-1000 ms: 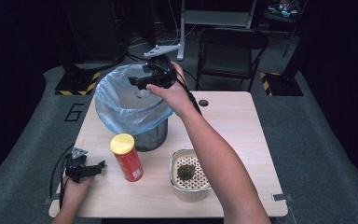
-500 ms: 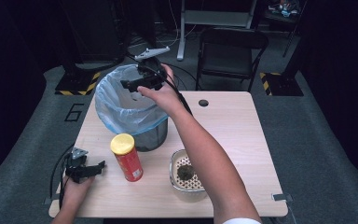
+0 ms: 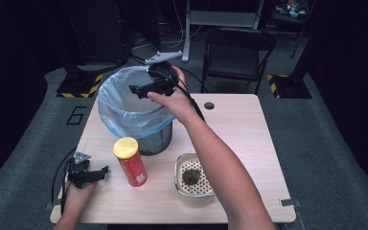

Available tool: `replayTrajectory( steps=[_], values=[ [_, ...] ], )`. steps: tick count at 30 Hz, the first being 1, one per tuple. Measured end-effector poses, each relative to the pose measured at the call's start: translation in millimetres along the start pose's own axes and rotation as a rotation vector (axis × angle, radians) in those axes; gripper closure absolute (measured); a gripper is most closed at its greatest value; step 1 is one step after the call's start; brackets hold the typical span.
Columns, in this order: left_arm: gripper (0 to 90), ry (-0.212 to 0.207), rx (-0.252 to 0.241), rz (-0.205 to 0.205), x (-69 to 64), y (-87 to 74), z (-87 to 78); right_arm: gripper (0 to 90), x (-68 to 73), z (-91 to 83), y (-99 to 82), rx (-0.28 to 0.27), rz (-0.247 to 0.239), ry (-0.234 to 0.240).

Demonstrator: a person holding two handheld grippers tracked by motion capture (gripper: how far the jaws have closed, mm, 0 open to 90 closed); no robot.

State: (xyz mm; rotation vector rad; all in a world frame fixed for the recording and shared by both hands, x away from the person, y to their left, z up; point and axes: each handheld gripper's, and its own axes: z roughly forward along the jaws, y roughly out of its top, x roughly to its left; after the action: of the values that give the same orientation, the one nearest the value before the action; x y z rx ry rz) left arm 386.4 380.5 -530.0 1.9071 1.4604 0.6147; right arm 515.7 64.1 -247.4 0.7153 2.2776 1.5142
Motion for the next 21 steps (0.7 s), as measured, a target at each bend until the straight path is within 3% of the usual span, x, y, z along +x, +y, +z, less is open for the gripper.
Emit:
replayTrajectory(
  steps=[3, 6, 7, 10, 11, 14, 17, 21],
  values=[
    [11.8, -0.001, 0.007, 0.002, -1.0, 0.8, -0.3, 12.1, -3.3, -11.4, -3.9, 0.004, -0.024, -0.018],
    [14.1, -0.035, 0.015, 0.002, 0.2, 3.8, -3.0, 14.0, -5.5, -30.5, -9.0, -0.012, -0.031, -0.020],
    [14.1, -0.050, 0.007, -0.013, -1.0, 4.2, -4.9, 14.3, -6.4, -35.1, -10.7, -0.016, -0.035, -0.020],
    [14.2, -0.080, -0.017, 0.001, -1.3, 8.0, -11.9, 19.7, -12.2, -53.7, -20.2, -0.025, -0.031, -0.019],
    [14.1, -0.090, -0.027, -0.011, -2.5, 8.9, -14.0, 22.6, -14.6, -58.9, -23.8, -0.028, -0.023, -0.013],
    [14.0, -0.125, -0.036, -0.011, -4.0, 12.6, -20.7, 23.2, -21.5, -71.8, -33.9, -0.036, -0.029, 0.000],
    [13.5, -0.133, -0.065, 0.007, -8.3, 16.0, -29.2, 24.4, -25.3, -85.0, -46.4, -0.021, -0.022, -0.016],
    [13.4, -0.115, -0.060, 0.032, -13.9, 19.0, -35.6, 28.1, -31.9, -103.2, -66.4, -0.019, 0.000, -0.061]
  ],
)
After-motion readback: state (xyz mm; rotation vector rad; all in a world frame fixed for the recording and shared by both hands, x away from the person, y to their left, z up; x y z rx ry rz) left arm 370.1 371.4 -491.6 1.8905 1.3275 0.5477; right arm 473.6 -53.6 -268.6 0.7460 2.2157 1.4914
